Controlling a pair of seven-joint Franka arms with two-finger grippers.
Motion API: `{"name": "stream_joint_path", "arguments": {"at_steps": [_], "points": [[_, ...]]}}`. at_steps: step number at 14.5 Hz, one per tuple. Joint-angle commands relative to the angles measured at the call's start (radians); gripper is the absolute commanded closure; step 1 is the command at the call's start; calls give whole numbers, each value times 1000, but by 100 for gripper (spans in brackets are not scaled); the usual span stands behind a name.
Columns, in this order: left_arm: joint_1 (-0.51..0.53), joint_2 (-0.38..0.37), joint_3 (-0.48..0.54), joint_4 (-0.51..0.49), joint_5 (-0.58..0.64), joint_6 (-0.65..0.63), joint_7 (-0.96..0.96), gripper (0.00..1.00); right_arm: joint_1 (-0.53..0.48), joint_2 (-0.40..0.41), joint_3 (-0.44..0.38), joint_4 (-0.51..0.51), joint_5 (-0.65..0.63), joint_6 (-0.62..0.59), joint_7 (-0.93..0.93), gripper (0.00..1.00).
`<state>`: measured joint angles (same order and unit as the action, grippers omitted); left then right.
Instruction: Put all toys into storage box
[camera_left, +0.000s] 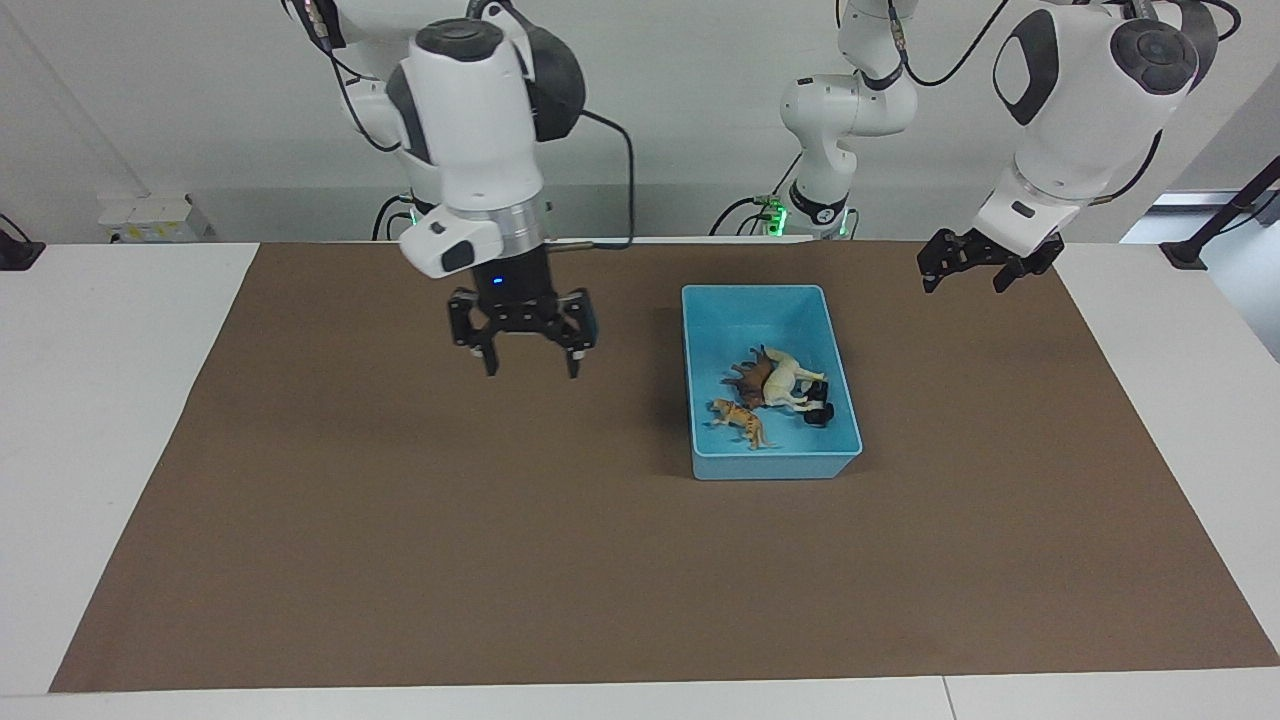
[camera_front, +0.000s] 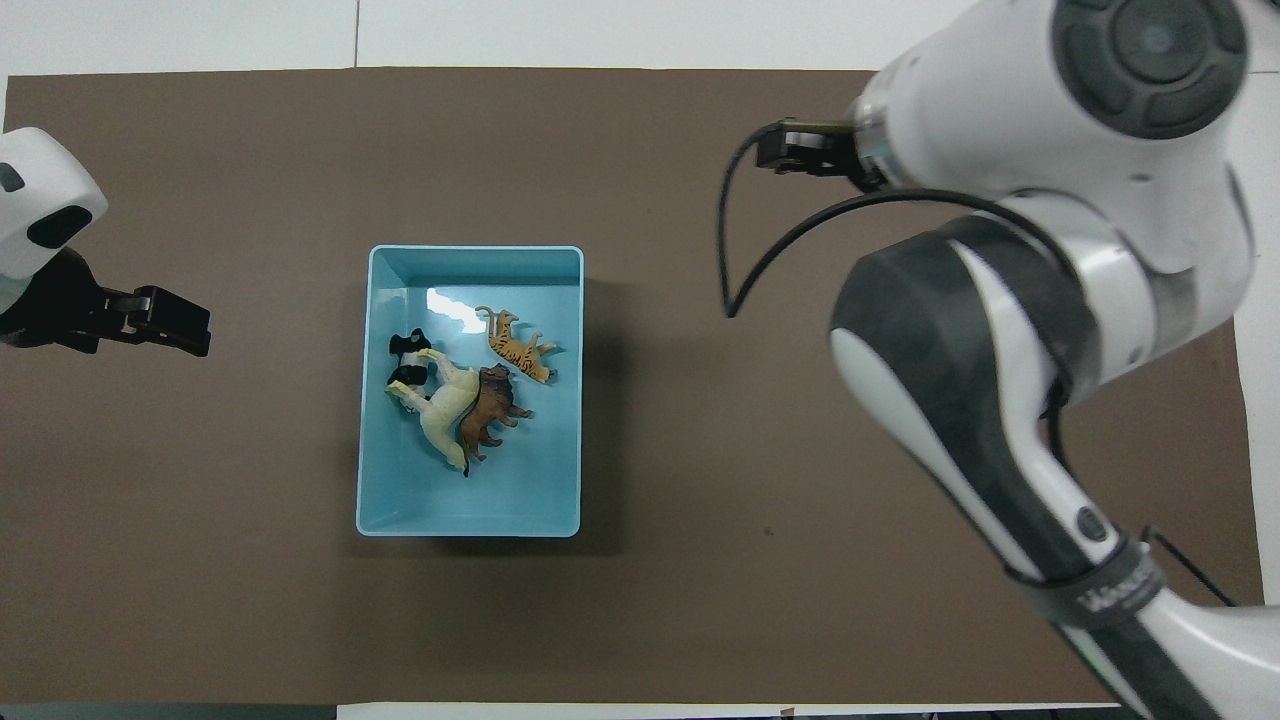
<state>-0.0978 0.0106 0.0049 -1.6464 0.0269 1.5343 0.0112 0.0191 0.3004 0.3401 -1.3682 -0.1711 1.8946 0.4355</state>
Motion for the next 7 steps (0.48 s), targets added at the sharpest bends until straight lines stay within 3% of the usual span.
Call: {"name": "stream_joint_path", "arguments": {"at_steps": [1,5,7], "points": [[20,-21,-3,-13,5,-10,6,0,-125,-52,16,-57,8,-84,-177,0],[27,-23,-3,-13,5,-10,6,0,-185,-78,8,-52,12,-186,-306,0],[27,-23,-3,-13,5,-10,6,0,-162,-110,-71,-54,27,-228,-357,0]]}}
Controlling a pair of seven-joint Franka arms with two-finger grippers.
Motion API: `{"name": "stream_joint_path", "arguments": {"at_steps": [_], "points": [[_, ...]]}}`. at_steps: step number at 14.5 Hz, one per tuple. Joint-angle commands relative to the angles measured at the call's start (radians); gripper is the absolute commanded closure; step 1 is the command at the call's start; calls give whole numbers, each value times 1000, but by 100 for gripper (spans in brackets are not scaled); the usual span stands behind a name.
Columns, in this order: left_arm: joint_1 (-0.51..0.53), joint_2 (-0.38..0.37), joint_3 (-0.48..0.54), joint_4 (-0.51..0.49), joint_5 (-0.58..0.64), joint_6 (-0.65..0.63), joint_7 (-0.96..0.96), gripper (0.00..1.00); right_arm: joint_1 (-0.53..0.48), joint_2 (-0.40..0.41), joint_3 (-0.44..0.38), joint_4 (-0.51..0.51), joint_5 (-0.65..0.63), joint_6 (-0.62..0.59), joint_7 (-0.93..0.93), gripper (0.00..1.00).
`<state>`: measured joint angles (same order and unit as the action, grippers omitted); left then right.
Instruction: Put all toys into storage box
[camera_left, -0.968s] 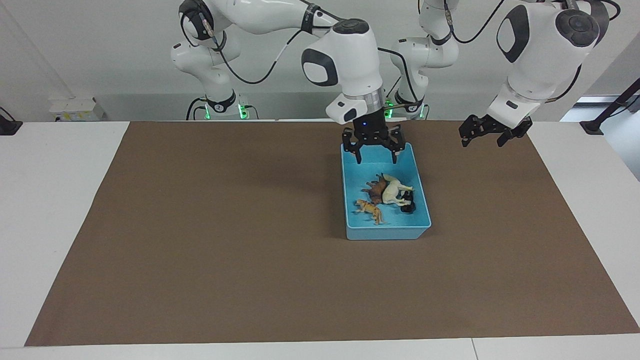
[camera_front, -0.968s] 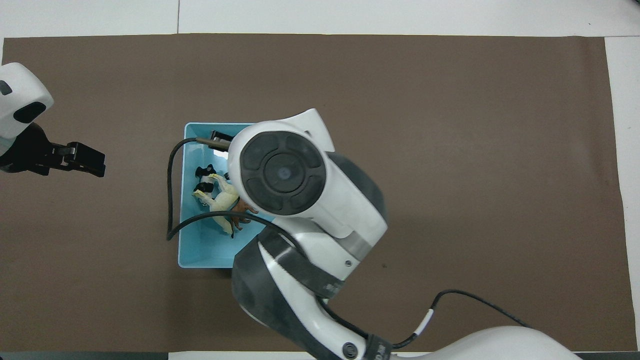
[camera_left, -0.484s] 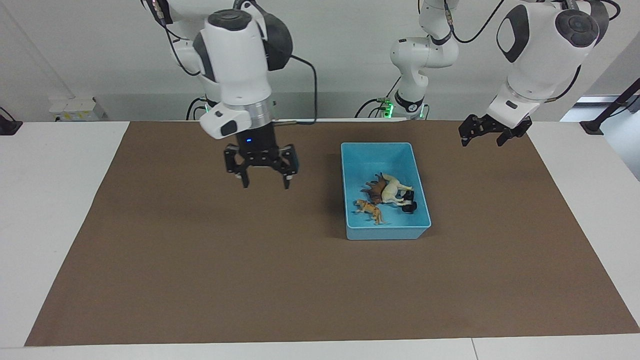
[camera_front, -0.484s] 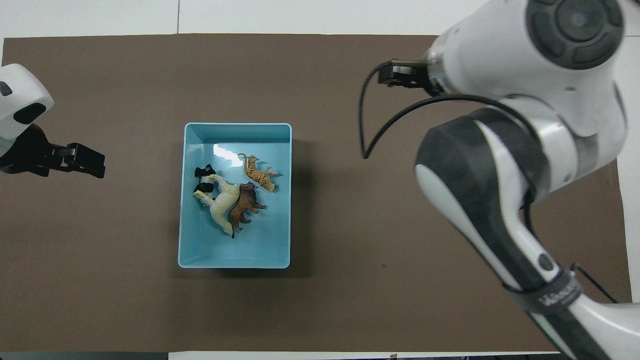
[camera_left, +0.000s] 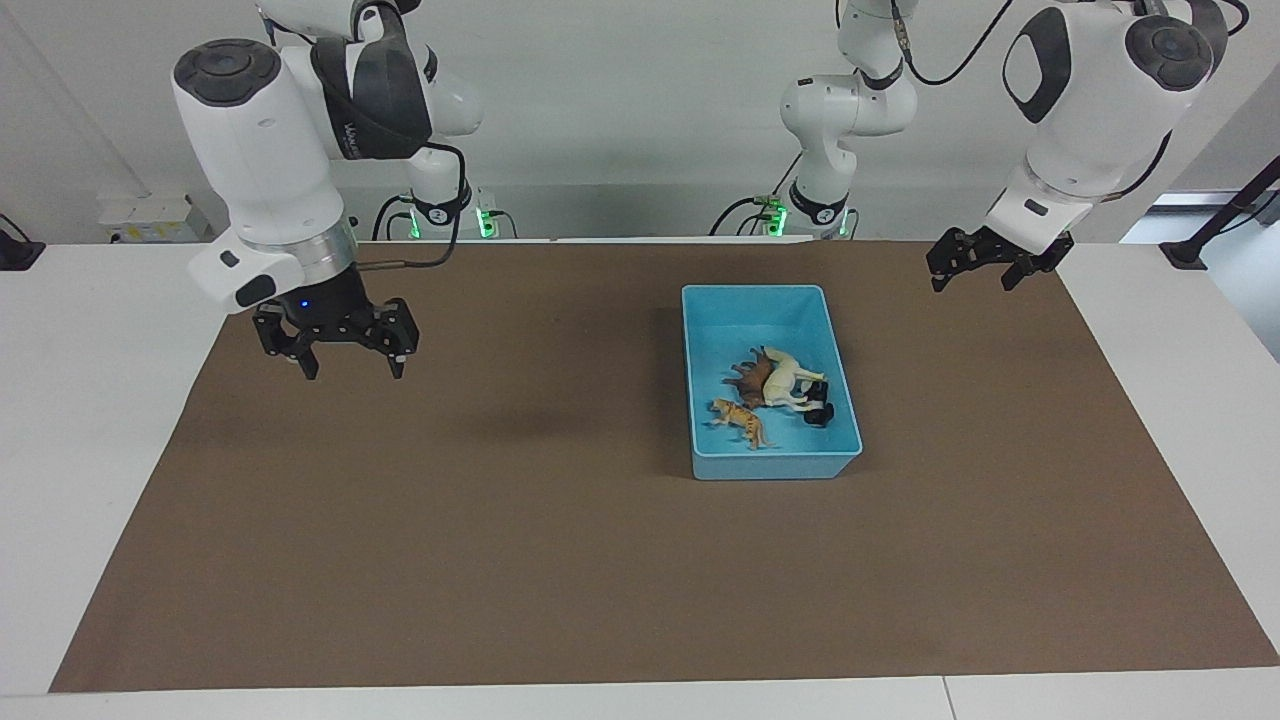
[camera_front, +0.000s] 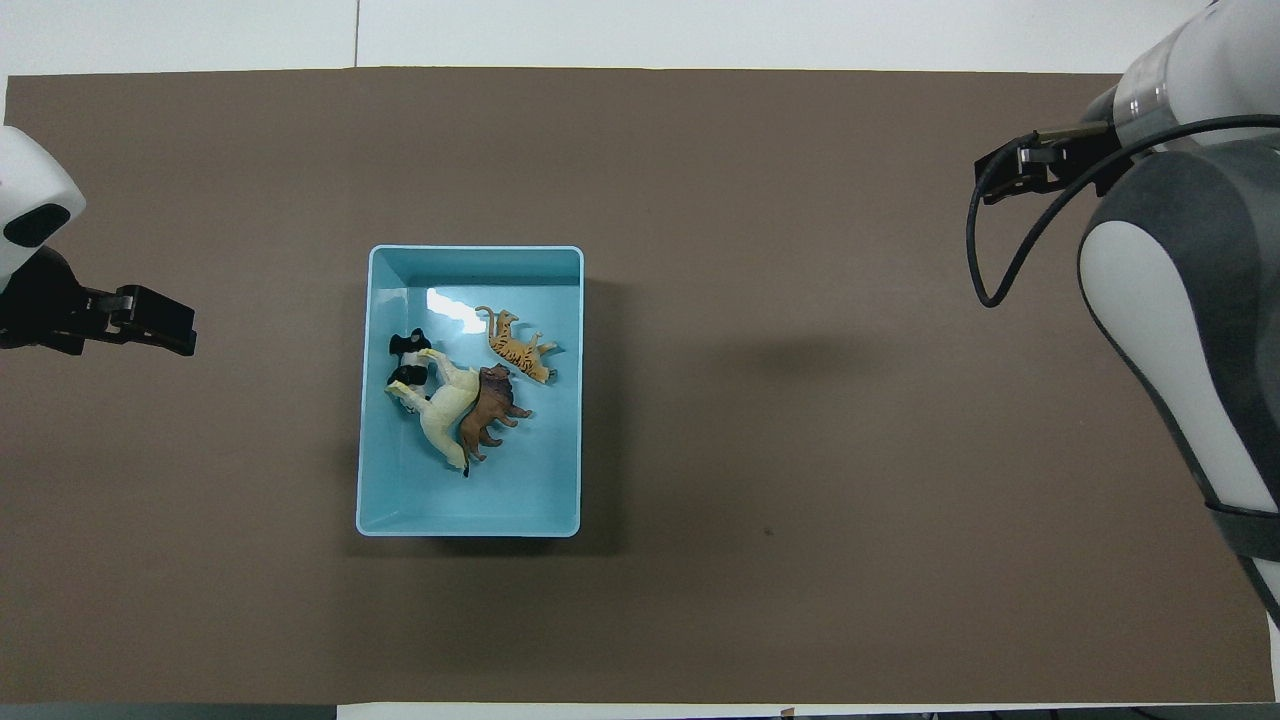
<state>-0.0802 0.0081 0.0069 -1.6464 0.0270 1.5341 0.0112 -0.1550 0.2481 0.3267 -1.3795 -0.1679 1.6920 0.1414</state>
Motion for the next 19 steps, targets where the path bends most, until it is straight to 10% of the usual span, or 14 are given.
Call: {"name": "stream_joint_path", "arguments": {"at_steps": [1,7,19], "points": [[10,-20,-5,-13,5,-9,6,0,44,-87,-134,-46,92,-58,-122,0],[10,-20,-5,-13,5,-9,6,0,167,-306,-448,-243,183,-140,-329,0],[10,-20,-5,-13,5,-9,6,0,129,-271,-449,-156,116,-226,-338,0]]}}
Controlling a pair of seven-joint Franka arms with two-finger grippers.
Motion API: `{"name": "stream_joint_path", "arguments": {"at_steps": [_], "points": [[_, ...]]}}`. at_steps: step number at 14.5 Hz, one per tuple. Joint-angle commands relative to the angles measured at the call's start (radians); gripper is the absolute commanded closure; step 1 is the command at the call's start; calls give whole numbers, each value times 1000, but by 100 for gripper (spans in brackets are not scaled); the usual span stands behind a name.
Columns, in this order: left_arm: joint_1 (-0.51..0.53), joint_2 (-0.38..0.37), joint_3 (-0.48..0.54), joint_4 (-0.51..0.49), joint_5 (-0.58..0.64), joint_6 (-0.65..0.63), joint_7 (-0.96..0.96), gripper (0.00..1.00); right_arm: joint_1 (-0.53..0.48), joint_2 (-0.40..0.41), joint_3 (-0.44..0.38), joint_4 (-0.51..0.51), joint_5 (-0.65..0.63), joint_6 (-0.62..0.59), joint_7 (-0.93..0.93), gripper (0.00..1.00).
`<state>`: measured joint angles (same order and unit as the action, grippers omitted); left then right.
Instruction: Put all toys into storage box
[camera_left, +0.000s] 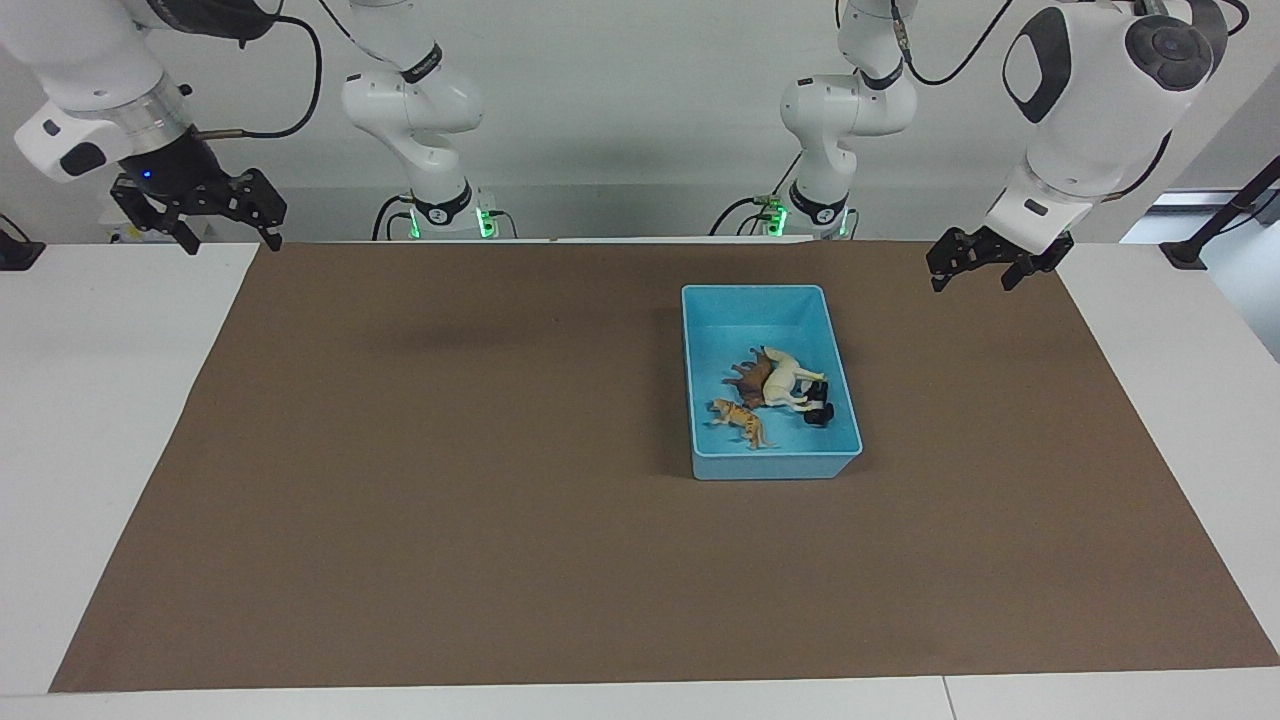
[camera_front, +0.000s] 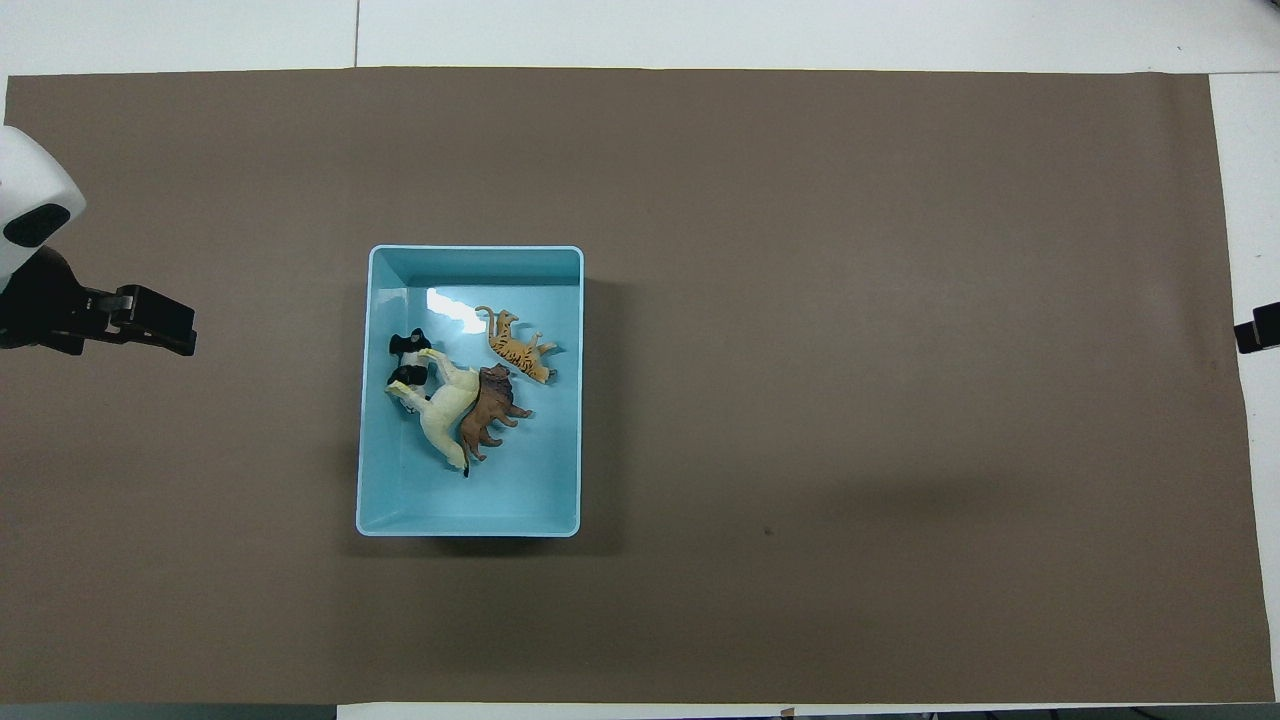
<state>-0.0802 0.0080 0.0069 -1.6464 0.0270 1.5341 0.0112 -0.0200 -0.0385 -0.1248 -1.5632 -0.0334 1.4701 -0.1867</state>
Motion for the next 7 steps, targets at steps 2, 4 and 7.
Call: {"name": "stream_joint_path", "arguments": {"at_steps": [2,4,7], "points": [[10,-20,-5,-13,5,-9,6,0,-3,17,2,29,-20,19,-8,0],[10,-20,-5,-13,5,-9,6,0,-5,15,8,28,-11,15,-8,0],[10,-20,-5,-13,5,-9,6,0,-5,15,8,29,-11,12,-8,0]]}}
